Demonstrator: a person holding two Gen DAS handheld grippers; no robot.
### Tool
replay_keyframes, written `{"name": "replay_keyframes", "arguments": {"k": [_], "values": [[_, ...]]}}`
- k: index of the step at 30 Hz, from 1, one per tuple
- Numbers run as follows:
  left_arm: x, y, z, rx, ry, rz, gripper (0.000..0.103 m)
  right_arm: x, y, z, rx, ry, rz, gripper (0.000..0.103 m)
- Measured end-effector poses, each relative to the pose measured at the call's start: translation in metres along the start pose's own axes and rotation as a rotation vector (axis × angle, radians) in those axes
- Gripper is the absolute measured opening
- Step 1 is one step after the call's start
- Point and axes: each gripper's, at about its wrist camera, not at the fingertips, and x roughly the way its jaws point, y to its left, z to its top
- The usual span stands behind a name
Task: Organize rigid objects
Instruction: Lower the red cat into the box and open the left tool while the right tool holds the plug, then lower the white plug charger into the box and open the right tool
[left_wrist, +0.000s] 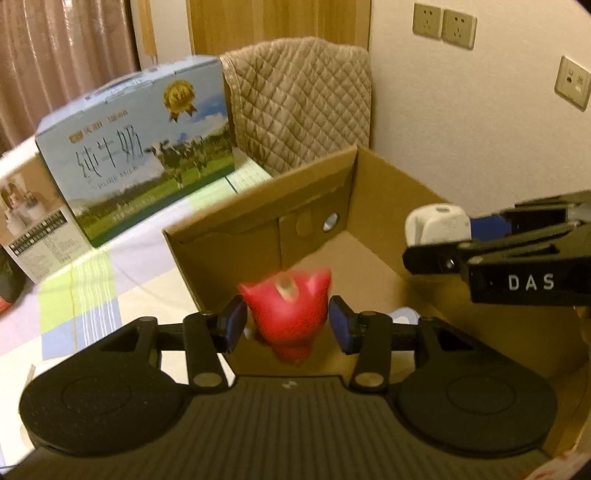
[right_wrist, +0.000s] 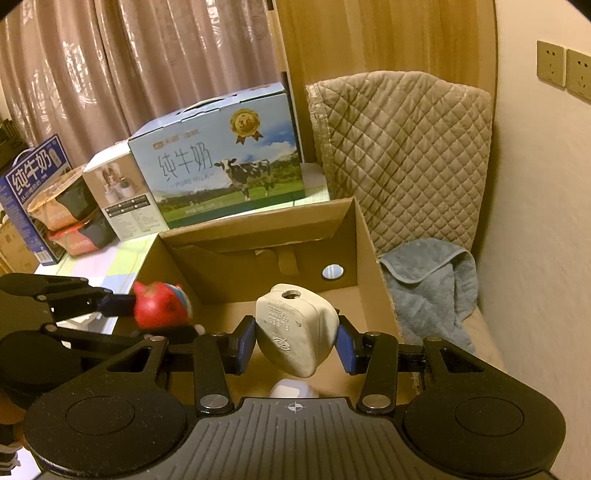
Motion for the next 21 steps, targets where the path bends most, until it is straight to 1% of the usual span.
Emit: {"name": "replay_keyframes", "arguments": {"k": [9,21], "values": [[-0.015,0.007,0.006,0.001,-0.027,0.013,0.044,-0.003,-0.002,0.002,0.006,-0.002,0.0,0.042],[-0.033,0.015,0.007,-0.011,-0.06,0.016,0.044,0.004,0.012,0.002,0.012,0.008,0.021,0.042]]}}
